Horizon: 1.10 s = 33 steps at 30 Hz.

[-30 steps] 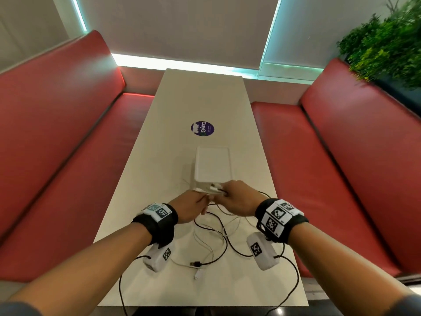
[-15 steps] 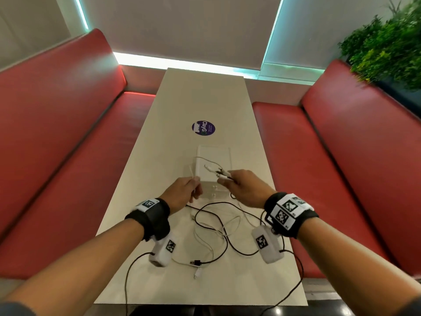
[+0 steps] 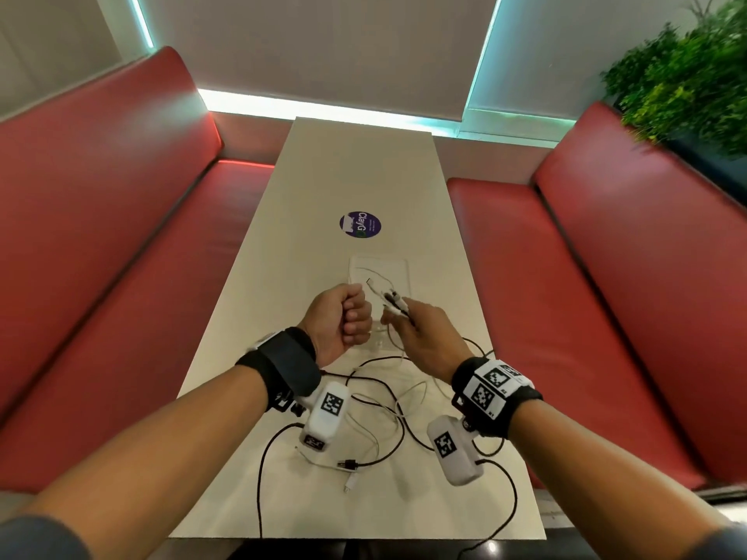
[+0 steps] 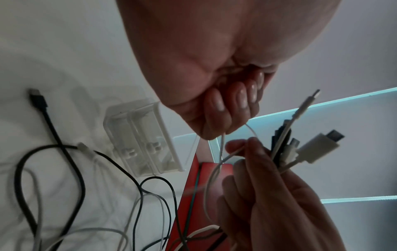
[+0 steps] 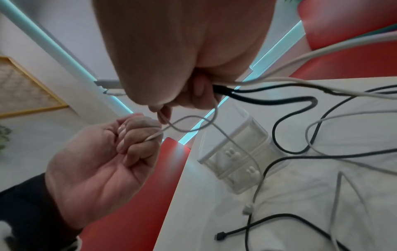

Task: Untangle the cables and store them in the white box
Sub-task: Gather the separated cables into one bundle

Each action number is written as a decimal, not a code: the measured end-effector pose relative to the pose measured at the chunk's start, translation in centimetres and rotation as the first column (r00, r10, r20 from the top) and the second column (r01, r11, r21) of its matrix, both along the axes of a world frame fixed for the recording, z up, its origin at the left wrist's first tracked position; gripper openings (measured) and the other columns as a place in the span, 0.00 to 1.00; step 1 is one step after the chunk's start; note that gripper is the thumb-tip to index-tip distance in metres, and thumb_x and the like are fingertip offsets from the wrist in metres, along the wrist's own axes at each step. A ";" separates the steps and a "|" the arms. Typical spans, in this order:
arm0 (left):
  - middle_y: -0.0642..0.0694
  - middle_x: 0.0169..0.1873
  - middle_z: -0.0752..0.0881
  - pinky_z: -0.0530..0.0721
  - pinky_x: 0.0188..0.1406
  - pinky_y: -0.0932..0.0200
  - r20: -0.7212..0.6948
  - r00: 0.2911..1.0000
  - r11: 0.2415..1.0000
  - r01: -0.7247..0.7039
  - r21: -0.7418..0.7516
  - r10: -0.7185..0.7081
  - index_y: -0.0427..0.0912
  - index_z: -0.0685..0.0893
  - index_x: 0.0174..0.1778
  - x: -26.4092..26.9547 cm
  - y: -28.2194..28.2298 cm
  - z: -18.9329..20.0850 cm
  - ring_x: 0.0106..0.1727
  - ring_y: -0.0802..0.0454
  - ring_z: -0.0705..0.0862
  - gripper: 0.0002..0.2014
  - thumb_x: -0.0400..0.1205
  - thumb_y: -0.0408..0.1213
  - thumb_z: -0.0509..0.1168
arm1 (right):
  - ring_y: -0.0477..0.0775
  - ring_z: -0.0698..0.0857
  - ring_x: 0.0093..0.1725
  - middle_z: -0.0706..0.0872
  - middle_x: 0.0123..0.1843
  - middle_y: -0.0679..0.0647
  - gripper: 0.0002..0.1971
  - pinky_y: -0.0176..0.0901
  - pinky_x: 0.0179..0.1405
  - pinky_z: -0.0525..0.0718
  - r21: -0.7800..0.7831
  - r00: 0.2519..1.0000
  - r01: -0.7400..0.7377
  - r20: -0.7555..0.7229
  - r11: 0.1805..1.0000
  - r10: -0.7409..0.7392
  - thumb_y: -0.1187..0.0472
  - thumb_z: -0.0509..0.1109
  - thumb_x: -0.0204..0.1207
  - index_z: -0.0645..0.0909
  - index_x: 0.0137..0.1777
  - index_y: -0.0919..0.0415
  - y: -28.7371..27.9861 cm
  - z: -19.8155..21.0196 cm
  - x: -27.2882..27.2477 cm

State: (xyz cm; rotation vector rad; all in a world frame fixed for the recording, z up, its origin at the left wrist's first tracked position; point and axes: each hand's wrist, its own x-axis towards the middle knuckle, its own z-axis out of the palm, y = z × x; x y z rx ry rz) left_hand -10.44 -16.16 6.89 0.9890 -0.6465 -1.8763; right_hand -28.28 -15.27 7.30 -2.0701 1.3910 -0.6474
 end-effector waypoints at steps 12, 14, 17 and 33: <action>0.41 0.36 0.85 0.79 0.33 0.53 0.132 0.990 0.995 -0.043 -0.093 0.056 0.37 0.81 0.36 0.1 0.3 -0.1 0.36 0.48 0.85 0.15 0.87 0.38 0.57 | 0.55 0.78 0.32 0.81 0.32 0.49 0.09 0.45 0.33 0.72 -0.002 0.949 -0.119 -0.294 0.993 0.113 0.61 0.63 0.83 0.77 0.41 0.54 -0.9 2.3 -0.8; 0.40 0.48 0.90 0.82 0.43 0.50 0.234 0.972 0.990 0.000 -0.138 0.033 0.35 0.87 0.49 0.5 0.0 -0.7 0.49 0.47 0.89 0.14 0.85 0.41 0.61 | 0.58 0.78 0.31 0.82 0.34 0.53 0.06 0.44 0.30 0.70 -0.105 0.949 -0.022 -0.314 0.994 -0.012 0.60 0.62 0.83 0.79 0.46 0.57 -1.7 2.8 -1.9; 0.41 0.56 0.89 0.82 0.50 0.51 0.593 0.804 0.975 0.160 -0.156 -0.037 0.37 0.88 0.57 1.9 -0.2 -2.9 0.56 0.43 0.88 0.15 0.84 0.44 0.65 | 0.56 0.77 0.26 0.81 0.32 0.53 0.07 0.42 0.24 0.66 -0.288 0.921 0.129 -0.320 0.949 -0.222 0.56 0.61 0.86 0.78 0.50 0.57 -2.9 3.4 -4.2; 0.44 0.61 0.77 0.72 0.54 0.51 0.882 -0.434 0.671 0.711 0.210 0.184 0.44 0.78 0.61 6.2 1.4 -13.5 0.60 0.43 0.77 0.08 0.87 0.38 0.60 | 0.62 0.82 0.45 0.84 0.54 0.63 0.08 0.52 0.41 0.81 0.286 0.717 0.039 -0.676 0.957 0.172 0.60 0.54 0.88 0.72 0.58 0.60 -1.3 -1.2 -5.2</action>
